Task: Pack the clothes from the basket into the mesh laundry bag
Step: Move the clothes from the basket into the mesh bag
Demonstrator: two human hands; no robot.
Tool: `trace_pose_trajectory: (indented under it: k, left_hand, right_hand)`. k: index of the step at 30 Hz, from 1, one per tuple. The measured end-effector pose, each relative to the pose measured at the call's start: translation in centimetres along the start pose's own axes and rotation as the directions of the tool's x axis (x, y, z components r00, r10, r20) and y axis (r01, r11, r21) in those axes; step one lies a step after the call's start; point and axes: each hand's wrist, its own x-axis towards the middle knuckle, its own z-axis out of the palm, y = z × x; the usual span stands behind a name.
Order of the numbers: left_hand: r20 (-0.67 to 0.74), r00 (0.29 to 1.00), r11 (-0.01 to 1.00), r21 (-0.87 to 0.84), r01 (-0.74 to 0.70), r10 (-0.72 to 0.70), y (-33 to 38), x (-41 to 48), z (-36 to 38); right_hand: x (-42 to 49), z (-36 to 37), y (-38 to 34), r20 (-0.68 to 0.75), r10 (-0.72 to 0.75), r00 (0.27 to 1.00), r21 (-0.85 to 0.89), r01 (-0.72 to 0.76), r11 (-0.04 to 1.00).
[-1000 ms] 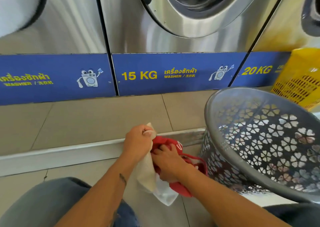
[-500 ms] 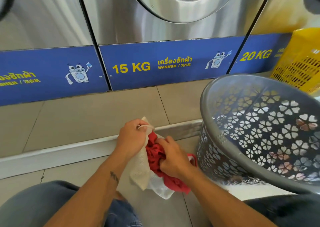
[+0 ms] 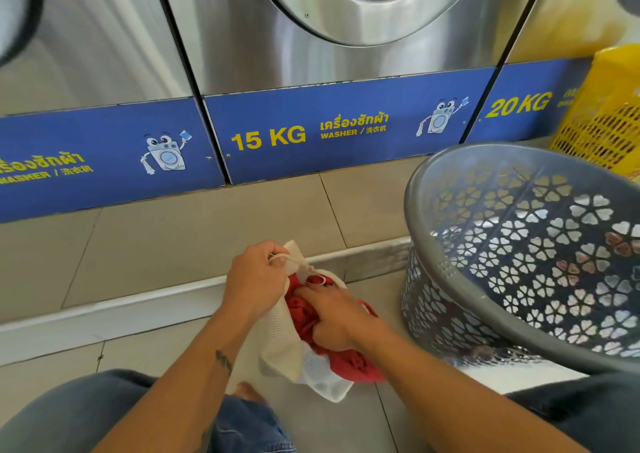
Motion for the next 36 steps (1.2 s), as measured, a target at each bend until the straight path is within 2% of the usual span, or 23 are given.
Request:
trace_pose_trajectory:
  k: [3,5,6,8,10,11,13,16,21,24,26,28,30,32,33,34,36]
  left_hand:
    - [-0.007,1.0,1.0,0.015,-0.008,0.008,0.2,0.3,0.2]
    - [-0.005,1.0,1.0,0.008,-0.013,0.013,0.6,0.4,0.4]
    - [0.0,1.0,1.0,-0.003,-0.016,0.016,0.8,0.4,0.4]
    - [0.008,1.0,1.0,-0.011,-0.029,0.029,1.1,0.3,0.3]
    - [0.02,0.999,0.999,0.003,-0.036,0.036,1.1,0.2,0.2]
    - [0.03,0.999,0.999,0.002,-0.034,0.034,1.1,0.1,0.2]
    - [0.064,0.997,0.999,-0.015,-0.039,0.04,0.9,0.0,0.3]
    - [0.122,0.99,0.997,-0.033,-0.072,0.076,0.4,-0.1,0.7]
    - [0.14,0.987,0.996,-0.051,-0.075,0.081,0.0,0.1,1.1]
    - [0.139,0.984,0.992,-0.067,-0.102,0.111,0.3,0.1,1.2]
    - [0.081,0.99,0.991,-0.086,-0.107,0.114,0.6,0.1,1.0]
    - [0.004,0.997,0.991,-0.113,-0.075,0.076,0.6,0.2,0.7]
    - [-0.029,0.999,0.986,-0.158,-0.047,0.043,0.4,0.2,0.6]
    - [-0.026,0.999,0.985,-0.168,-0.043,0.039,0.3,-0.1,0.5]
    - [-0.018,0.999,0.986,-0.16,-0.049,0.047,0.2,-0.4,0.5]
    - [-0.006,0.998,0.987,-0.146,-0.06,0.059,0.2,-0.6,0.6]
    - [0.023,0.997,0.989,-0.124,-0.076,0.08,-0.1,-1.0,0.6]
  right_hand:
    - [-1.9,-0.4,0.4,-0.213,0.07,0.975,0.255,-0.013,0.967]
    - [-2.8,0.1,1.4,-0.317,0.195,0.928,0.356,-0.074,0.931]
    - [-3.3,0.3,2.0,-0.297,0.276,0.914,0.393,-0.146,0.908]
    - [-4.0,0.7,3.7,-0.092,0.417,0.904,0.437,-0.34,0.833]
    - [-4.8,1.4,5.2,0.122,0.474,0.872,0.429,-0.477,0.767]
    - [-5.0,2.0,5.8,0.165,0.487,0.858,0.432,-0.507,0.746]
    - [-5.3,3.2,6.3,0.136,0.494,0.859,0.485,-0.493,0.723]
    - [-5.0,4.3,6.2,-0.005,0.509,0.861,0.538,-0.426,0.727]
    - [-4.1,1.7,4.6,-0.129,0.56,0.818,0.627,-0.37,0.686]
    - [-2.9,-2.5,1.6,-0.253,0.536,0.806,0.656,-0.264,0.707]
    - [-2.5,-4.3,-0.4,-0.309,0.479,0.821,0.65,-0.185,0.737]
    - [-2.6,-4.3,-2.0,-0.408,0.423,0.809,0.644,-0.073,0.762]
    - [-2.8,-2.4,-2.6,-0.506,0.307,0.806,0.562,0.039,0.826]
    - [-2.7,0.3,-2.4,-0.462,0.112,0.88,0.43,0.112,0.896]
    - [-2.4,1.7,-2.0,-0.376,0.029,0.926,0.37,0.121,0.921]
    - [-2.1,3.0,-1.5,-0.267,-0.012,0.964,0.307,0.097,0.947]
    - [-1.8,4.2,-0.4,-0.09,0.032,0.995,0.114,-0.021,0.993]
